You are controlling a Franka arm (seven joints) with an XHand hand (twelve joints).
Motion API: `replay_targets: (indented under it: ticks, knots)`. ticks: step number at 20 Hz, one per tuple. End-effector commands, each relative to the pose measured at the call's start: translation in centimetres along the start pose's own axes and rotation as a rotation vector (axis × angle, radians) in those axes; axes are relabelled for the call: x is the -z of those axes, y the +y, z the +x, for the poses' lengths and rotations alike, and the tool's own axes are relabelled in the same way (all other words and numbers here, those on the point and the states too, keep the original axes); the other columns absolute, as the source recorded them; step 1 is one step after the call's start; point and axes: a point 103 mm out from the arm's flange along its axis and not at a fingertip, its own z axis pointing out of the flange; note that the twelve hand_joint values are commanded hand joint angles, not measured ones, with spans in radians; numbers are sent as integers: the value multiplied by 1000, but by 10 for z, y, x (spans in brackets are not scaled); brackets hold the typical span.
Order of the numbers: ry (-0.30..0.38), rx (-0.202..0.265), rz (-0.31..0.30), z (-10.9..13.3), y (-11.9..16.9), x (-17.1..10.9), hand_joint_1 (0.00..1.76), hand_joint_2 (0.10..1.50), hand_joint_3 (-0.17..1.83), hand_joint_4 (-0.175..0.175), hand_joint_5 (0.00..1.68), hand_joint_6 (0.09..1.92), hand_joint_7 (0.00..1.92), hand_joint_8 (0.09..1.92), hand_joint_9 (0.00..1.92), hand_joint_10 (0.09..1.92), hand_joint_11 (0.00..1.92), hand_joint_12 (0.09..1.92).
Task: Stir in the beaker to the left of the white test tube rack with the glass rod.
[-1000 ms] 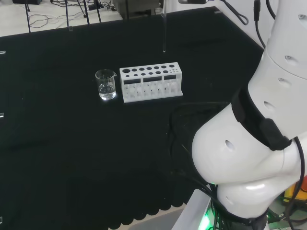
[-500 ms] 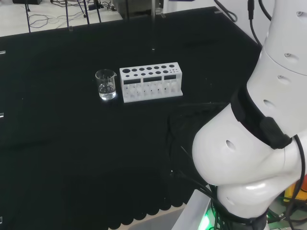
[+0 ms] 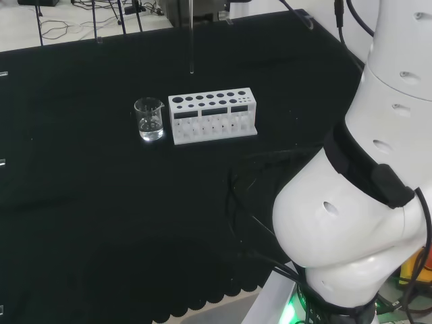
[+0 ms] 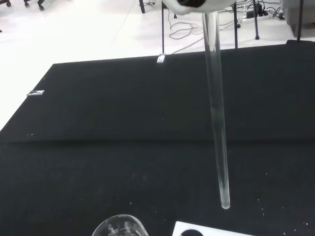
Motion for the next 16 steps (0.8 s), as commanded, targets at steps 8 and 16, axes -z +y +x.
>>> replay_targets:
  ticks: [8,16]
  knots:
    - [12,223,79,114,21,-43,1280,1075,91,-175,996,693,996,1318,1530,1085,1452,1157]
    - [13,263,86,123,20,-48,1280,1078,85,-175,996,692,996,1318,1528,1088,1451,1160]
